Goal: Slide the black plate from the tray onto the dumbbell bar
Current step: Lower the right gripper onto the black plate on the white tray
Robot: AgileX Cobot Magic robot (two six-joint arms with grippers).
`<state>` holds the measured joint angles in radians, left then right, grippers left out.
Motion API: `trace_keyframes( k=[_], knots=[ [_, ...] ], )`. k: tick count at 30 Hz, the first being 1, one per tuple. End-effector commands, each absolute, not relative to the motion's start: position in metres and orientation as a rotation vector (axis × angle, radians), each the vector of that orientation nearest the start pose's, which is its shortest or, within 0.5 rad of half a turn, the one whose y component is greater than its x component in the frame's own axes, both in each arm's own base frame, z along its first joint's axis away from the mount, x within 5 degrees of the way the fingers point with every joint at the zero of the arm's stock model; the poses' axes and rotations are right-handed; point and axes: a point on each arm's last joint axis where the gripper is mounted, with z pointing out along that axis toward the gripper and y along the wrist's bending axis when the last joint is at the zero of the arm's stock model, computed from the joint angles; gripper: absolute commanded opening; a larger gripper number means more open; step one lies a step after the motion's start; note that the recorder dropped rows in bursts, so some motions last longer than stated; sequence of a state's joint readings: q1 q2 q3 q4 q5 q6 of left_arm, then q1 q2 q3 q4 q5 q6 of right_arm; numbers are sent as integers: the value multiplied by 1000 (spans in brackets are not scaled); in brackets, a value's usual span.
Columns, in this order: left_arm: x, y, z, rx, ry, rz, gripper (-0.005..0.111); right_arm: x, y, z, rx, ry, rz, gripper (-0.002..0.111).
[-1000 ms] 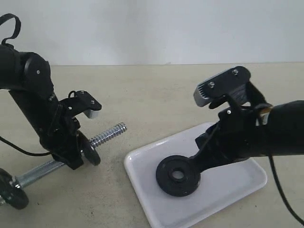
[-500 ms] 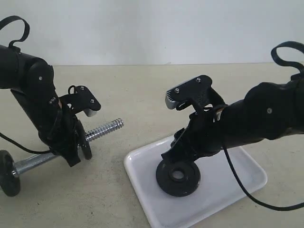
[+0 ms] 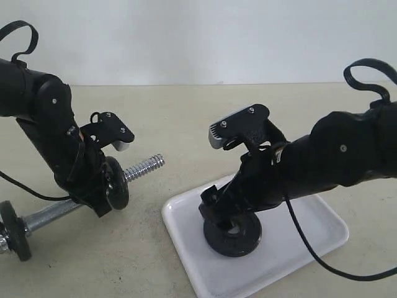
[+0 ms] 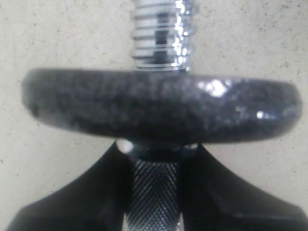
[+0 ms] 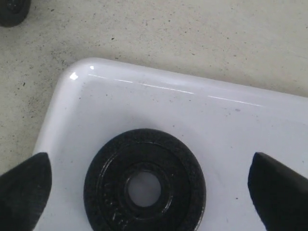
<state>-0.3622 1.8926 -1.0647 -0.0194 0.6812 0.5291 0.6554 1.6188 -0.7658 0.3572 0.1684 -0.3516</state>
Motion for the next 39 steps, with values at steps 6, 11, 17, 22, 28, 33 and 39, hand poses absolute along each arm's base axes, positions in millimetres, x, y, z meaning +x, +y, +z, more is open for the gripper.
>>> trace_keyframes(
  k=[6,11,17,22,28,33,39],
  knots=[
    [312,-125,128,1272,2738,-42,4,236,194,155,-865,2439,332,104],
    [312,-125,128,1276,2738,-42,4,239,195,131,-874,2505,306,104],
    [313,-125,128,1275,2735,-41,4,239,195,128,-864,2513,303,104],
    [313,-125,128,1273,2731,-40,4,239,196,127,-866,2513,302,104],
    [313,-125,128,1273,2731,-40,4,238,199,110,-892,2552,284,104],
    [313,-125,128,1273,2731,-40,4,243,204,111,-895,2553,291,104],
    [313,-125,128,1273,2731,-40,4,245,210,118,-937,2618,321,98]
  ],
)
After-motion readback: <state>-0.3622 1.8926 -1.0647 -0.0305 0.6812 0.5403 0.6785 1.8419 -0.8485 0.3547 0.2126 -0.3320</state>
